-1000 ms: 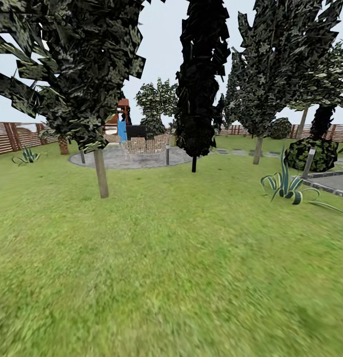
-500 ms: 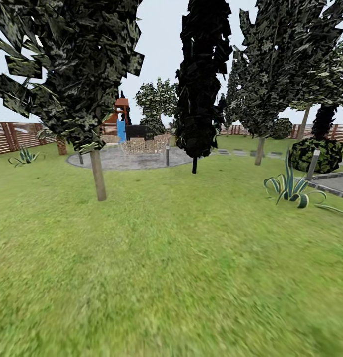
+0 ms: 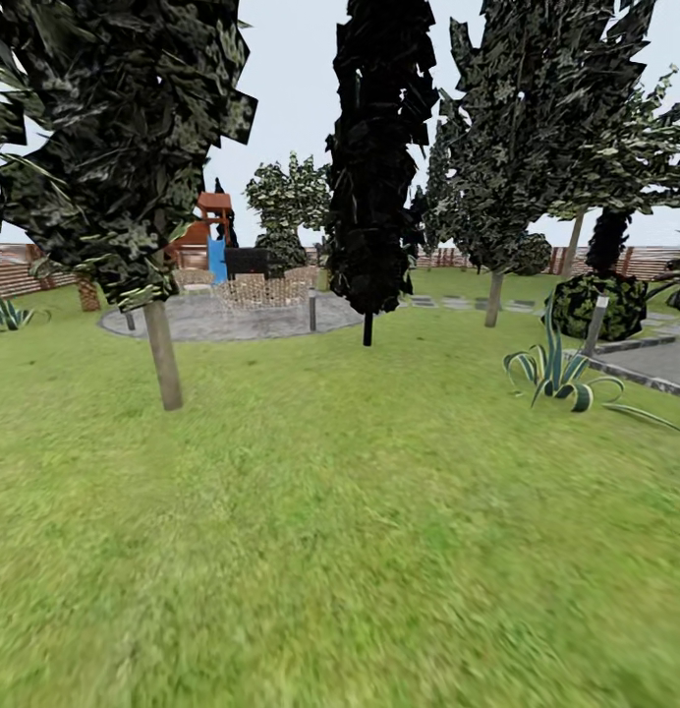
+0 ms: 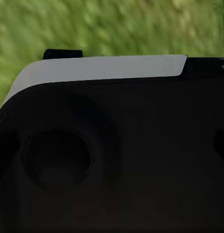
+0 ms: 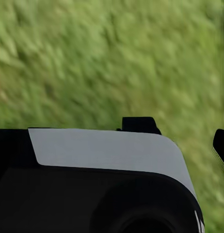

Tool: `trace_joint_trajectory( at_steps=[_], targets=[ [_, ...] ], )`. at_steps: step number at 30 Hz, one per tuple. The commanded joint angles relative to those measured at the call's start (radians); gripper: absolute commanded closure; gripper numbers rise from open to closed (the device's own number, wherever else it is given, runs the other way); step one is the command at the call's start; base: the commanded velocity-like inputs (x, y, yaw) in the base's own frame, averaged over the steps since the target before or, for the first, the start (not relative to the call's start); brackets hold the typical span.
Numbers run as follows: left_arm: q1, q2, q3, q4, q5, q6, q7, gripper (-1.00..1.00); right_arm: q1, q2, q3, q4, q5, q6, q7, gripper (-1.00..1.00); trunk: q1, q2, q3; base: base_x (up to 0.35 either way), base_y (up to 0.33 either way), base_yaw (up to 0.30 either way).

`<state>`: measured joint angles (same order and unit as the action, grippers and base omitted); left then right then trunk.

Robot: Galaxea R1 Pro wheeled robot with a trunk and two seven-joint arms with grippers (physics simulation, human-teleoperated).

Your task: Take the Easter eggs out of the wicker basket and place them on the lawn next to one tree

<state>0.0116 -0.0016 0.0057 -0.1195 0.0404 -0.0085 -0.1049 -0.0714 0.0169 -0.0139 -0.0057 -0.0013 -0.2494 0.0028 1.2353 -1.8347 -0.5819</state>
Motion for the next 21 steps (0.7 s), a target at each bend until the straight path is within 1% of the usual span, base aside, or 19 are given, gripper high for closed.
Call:
trace_joint_trajectory(
  at_steps=[1,21],
  targets=[
    [0.001,0.000,0.000,-0.002,0.004,-0.001,-0.003,-1.00,-0.001,0.000,-0.001,0.001,0.000,-0.004,0.000,-1.00,0.001,0.000,-0.001,0.330,0.000,-0.253],
    [0.000,0.000,0.000,-0.002,0.003,-0.001,-0.004,-1.00,-0.001,0.000,-0.001,0.001,0.000,-0.002,0.000,-1.00,0.001,0.000,-0.001,0.331,0.000,-0.262]
  ],
)
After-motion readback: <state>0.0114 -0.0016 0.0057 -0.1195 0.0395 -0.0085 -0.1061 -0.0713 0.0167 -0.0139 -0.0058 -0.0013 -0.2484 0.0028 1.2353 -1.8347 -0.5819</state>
